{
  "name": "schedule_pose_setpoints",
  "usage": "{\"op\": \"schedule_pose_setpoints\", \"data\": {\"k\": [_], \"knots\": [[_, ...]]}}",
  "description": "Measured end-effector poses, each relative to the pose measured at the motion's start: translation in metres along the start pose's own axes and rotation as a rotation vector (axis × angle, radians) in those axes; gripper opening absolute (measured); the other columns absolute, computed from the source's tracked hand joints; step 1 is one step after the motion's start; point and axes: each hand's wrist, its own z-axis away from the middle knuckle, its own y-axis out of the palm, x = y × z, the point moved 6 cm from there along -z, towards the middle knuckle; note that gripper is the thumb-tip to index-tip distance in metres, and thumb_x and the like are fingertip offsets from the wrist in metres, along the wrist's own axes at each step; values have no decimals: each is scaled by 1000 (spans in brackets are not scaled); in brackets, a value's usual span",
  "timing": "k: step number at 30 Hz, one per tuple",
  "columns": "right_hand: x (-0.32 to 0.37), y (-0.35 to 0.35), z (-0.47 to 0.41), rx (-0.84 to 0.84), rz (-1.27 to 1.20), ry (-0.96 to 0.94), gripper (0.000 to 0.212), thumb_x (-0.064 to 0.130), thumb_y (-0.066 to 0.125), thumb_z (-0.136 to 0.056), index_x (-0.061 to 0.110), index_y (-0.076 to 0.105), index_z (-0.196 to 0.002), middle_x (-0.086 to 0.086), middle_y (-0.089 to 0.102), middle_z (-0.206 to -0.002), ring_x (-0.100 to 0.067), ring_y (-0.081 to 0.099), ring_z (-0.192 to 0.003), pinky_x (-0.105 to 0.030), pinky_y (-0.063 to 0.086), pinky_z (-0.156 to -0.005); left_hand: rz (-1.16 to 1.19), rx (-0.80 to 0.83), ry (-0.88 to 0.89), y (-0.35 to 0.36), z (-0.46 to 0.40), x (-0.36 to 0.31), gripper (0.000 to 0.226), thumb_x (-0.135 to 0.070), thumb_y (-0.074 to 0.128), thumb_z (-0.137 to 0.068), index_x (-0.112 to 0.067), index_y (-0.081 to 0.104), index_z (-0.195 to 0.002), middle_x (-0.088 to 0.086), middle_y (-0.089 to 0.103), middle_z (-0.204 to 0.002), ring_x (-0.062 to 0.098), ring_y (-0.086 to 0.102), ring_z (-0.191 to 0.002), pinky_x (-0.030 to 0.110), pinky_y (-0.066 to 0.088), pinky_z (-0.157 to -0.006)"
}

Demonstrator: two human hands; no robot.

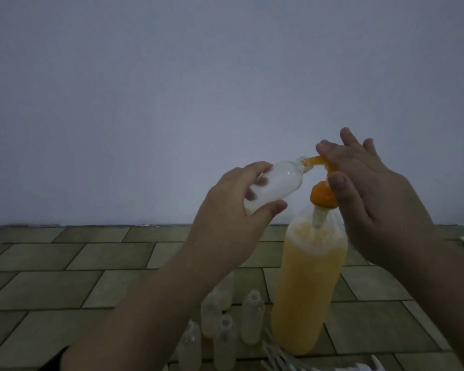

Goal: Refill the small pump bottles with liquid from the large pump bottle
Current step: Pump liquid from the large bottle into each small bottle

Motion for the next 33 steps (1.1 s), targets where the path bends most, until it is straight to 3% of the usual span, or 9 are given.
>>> {"op": "schedule_pose_setpoints", "data": {"k": [5, 11, 16, 19, 24, 29, 33], "knots": [[4, 3, 0, -49, 4, -2, 78, 67, 8, -89, 18, 43, -139, 12, 18, -141, -13, 10, -136, -38, 16, -100, -126, -19, 78, -4, -5, -13, 50, -34, 66, -83, -30, 50, -131, -14, 55, -114, 3, 49, -89, 13, 42, -76], [7, 16, 10, -94, -33, 0, 76, 63, 11, -92, 12, 49, -134, 12, 21, -138, -14, 11, -136, -41, 16, -103, -160, 7, 48, 1, 1, -9, 52, -32, 67, -84, -27, 50, -133, -11, 55, -121, 4, 48, -96, 20, 43, -85], [4, 8, 0, -19, -16, -20, 81, 65, 3, -90, 15, 49, -135, 2, 34, -146, -11, 12, -138, -34, 12, -104, -153, 27, 46, -3, -2, -12, 53, -34, 66, -84, -28, 49, -133, -13, 56, -119, 3, 48, -93, 12, 39, -77], [3, 2, -2, -56, -12, -6, 80, 65, 5, -91, 14, 49, -134, -4, 38, -146, -12, 14, -138, -32, 12, -105, -169, 7, 79, -5, -6, -18, 54, -34, 66, -84, -26, 48, -134, -12, 56, -120, 3, 47, -93, 9, 37, -77], [3, 14, 11, -129, -72, 40, 78, 62, 10, -92, 10, 54, -130, 7, 34, -139, -14, 17, -137, -36, 17, -106, -189, 23, 63, 2, 0, -14, 54, -33, 66, -84, -25, 49, -135, -10, 56, -122, 4, 46, -94, 8, 35, -78], [7, 10, 3, -47, -34, -8, 82, 64, 4, -91, 11, 52, -131, -9, 45, -143, -18, 20, -141, -34, 14, -108, -157, 28, 46, -5, 1, -15, 54, -33, 67, -83, -28, 49, -134, -13, 57, -118, 3, 49, -89, 8, 37, -75], [6, 3, 1, -122, -43, 14, 79, 60, 6, -93, 8, 56, -127, -11, 49, -138, -16, 23, -138, -32, 14, -109, -162, 16, 62, -6, -2, -21, 54, -33, 67, -83, -27, 49, -134, -13, 56, -117, 2, 48, -91, 9, 38, -77]]}}
